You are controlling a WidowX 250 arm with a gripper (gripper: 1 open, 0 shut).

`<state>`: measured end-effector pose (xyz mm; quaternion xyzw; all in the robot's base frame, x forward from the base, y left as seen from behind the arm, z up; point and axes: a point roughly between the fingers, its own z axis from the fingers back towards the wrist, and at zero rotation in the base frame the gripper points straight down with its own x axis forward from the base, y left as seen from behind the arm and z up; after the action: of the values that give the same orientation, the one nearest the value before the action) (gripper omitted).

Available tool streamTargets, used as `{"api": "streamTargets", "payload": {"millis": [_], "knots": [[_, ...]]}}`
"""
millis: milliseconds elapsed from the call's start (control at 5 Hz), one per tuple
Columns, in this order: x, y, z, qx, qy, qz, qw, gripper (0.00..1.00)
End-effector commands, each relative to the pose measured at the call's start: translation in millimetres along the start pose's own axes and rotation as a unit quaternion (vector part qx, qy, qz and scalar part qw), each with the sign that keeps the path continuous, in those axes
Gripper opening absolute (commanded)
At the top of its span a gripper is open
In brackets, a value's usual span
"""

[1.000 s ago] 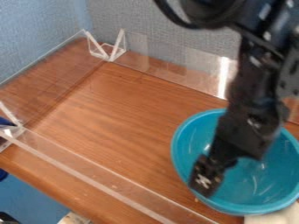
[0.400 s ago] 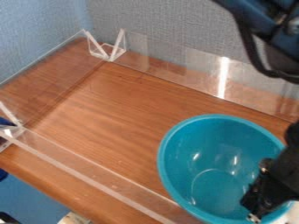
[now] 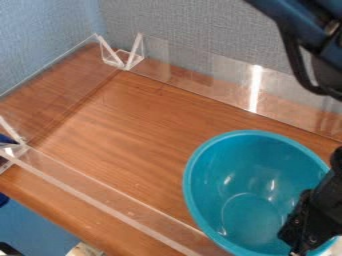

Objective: Put the mushroom in the blue bowl

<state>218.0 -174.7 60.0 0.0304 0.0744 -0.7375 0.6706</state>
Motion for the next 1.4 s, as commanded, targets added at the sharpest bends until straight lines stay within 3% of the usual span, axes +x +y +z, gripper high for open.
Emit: {"api": "streamTargets", "payload": {"millis": [0, 400, 600, 800, 1200], "knots": [[-12.1, -10, 11.9, 0.024, -0.006, -0.016, 0.9996, 0.0], [-35.0, -10, 0.7, 0.029, 0.003, -0.059, 0.9978, 0.0], [-32.2, -10, 1.1, 0.03, 0.004, -0.075, 0.9967, 0.0], [-27.8, -11, 0.1, 0.032, 0.004, -0.09, 0.9954, 1.0], [-30.2, -11, 0.2, 0.028, 0.0, -0.06, 0.9978, 1.0]]}}
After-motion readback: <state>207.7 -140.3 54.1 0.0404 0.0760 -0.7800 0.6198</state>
